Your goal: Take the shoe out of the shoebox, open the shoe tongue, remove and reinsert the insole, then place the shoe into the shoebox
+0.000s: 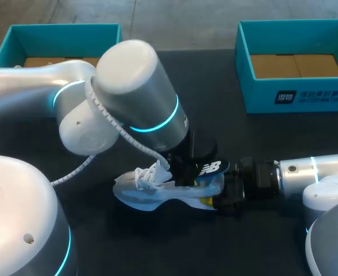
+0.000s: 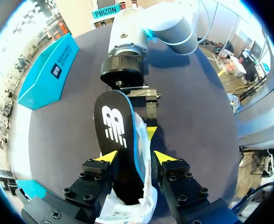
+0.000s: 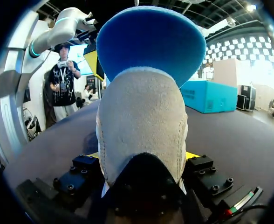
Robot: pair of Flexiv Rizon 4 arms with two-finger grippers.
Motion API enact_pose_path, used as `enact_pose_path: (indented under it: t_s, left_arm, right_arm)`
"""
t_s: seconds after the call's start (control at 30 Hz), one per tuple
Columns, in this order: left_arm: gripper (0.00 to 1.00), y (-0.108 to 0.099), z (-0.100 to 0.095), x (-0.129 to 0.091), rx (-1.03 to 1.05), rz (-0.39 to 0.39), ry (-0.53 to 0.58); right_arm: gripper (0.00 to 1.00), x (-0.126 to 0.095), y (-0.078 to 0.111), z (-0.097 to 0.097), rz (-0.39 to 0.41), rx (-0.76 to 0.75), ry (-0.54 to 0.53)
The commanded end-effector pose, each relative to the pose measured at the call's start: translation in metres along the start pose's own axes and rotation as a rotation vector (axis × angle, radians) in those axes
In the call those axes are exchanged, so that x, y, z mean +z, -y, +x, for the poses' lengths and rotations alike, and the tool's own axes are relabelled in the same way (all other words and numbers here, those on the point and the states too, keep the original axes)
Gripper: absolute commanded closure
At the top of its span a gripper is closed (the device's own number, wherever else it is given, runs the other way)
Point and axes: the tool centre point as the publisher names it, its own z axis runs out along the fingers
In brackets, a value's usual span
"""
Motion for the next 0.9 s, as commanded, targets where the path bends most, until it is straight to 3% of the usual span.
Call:
enact_pose_path:
  t_s: [0.03,0.9]
  left_arm:
    - [0.53,0.001,0.005,0.003,0.007,0.007,0.030]
    - [0.55,0.009,-0.001,0.020,-0.013,0.032,0.200]
  right_arm:
    - [1.00,0.000,0.000,0.002,0.004,0.001,0.001]
    - [1.00,0.000,0.000,0.002,0.004,0.001,0.001]
